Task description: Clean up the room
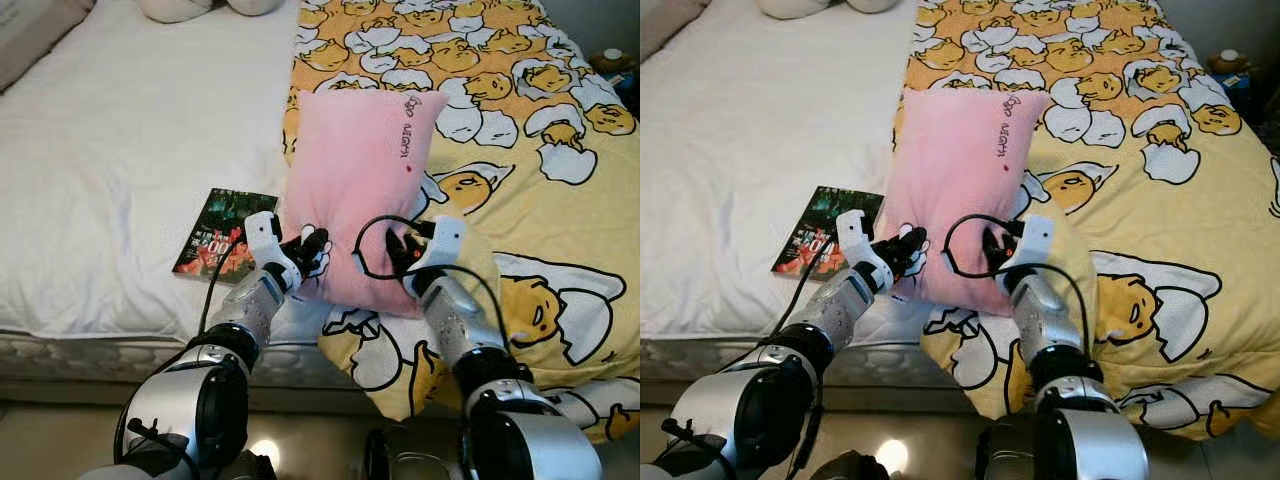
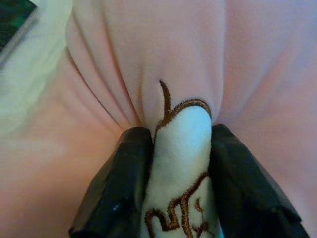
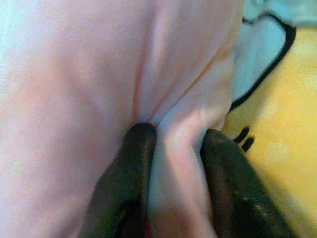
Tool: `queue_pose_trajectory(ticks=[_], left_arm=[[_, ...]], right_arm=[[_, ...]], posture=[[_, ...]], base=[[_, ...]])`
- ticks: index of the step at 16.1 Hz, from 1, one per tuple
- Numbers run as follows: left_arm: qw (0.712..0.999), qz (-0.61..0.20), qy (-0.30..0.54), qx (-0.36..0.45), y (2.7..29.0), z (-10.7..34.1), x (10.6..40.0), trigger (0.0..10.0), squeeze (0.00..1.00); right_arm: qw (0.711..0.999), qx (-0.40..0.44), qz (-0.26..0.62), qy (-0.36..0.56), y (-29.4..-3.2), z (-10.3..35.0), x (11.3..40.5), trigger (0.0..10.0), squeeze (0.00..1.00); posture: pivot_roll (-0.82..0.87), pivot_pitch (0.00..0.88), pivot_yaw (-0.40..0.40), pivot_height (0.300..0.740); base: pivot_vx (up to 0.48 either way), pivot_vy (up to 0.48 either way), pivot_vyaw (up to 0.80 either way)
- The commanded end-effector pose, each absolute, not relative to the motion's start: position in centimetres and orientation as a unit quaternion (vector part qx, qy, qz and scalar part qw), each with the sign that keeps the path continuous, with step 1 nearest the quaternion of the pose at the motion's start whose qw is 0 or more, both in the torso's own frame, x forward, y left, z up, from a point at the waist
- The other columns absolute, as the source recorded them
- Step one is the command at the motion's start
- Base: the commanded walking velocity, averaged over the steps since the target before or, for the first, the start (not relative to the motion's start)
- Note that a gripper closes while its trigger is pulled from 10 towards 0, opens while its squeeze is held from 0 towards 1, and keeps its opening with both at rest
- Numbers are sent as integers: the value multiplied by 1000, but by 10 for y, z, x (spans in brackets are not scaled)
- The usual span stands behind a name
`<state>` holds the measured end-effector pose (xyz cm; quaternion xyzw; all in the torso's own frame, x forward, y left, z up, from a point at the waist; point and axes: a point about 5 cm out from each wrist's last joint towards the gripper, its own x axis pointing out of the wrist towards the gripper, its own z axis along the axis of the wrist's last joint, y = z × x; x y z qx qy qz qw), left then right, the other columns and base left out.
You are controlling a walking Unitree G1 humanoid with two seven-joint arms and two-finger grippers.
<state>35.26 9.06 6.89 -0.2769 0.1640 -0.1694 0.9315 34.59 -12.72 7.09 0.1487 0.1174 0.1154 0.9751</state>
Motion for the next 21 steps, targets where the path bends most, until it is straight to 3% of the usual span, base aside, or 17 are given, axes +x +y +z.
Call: queue_pose_trajectory(ticks=[1,5,14,16,17,20,21], left_arm=[[933,-150,179,-273,94,65,352,0,0],[911,-119,165,-360,108,69,356,0,0],[898,-184,33,-397,115,137,385,0,0],[910,-207,-16,-358,118,165,393,0,0],[929,-221,-44,-294,119,178,394,0,0],[949,-217,-84,-212,127,193,395,0,0],[958,-201,-120,-164,135,204,392,0,0]], right_arm=[[978,113,128,119,-122,68,342,0,0],[980,120,120,104,-127,71,340,0,0],[986,97,133,-33,-133,146,359,0,63],[984,94,130,-78,-134,176,366,0,75],[983,74,133,-103,-133,191,369,0,71],[983,43,124,-131,-138,209,374,0,75],[983,14,96,-153,-152,220,373,0,67]], posture=[[-243,114,54,703],[-220,97,57,703],[-210,0,58,703],[-213,0,63,703],[-216,0,68,703],[-215,0,75,703],[-206,0,77,703]], base=[[0,0,0],[0,0,0],[0,0,0],[0,0,0],[0,0,0],[0,0,0],[0,0,0]])
